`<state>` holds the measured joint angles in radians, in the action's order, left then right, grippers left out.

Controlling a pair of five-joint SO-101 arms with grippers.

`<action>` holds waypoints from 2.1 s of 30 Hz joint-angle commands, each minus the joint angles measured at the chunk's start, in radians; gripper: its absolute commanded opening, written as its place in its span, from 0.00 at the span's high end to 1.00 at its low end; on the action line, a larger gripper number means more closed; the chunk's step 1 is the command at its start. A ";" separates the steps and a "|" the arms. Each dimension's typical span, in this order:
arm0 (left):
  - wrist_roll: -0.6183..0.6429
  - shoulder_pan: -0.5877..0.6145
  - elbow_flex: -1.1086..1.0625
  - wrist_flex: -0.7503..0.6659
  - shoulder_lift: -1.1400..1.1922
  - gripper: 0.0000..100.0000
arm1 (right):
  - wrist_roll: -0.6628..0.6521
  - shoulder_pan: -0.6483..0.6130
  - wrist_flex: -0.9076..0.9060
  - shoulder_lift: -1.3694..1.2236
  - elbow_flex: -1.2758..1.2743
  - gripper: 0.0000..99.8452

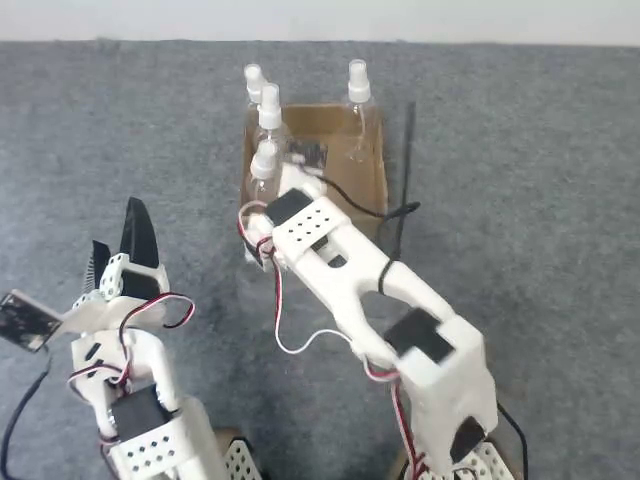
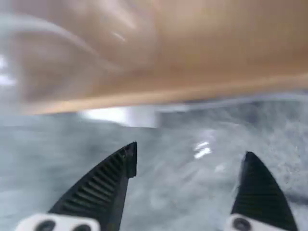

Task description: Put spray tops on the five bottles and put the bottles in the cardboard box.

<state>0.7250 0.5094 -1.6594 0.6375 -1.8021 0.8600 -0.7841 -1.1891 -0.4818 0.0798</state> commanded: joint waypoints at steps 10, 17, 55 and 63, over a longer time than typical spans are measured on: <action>0.005 0.000 0.035 -0.034 -0.017 0.71 | 0.003 0.004 -0.189 0.031 0.012 0.71; 0.005 0.000 0.035 -0.034 -0.017 0.71 | 0.002 0.008 -0.309 0.133 0.012 0.71; 0.003 0.000 0.035 -0.034 -0.017 0.71 | -0.304 -0.065 -0.512 -0.013 0.012 0.71; 0.003 0.000 0.035 -0.034 -0.017 0.71 | -0.304 -0.056 -0.539 -0.013 0.012 0.71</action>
<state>0.7250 0.5094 -1.6594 0.6375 -1.8021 0.5685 -0.8592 -1.7047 -0.5155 0.0798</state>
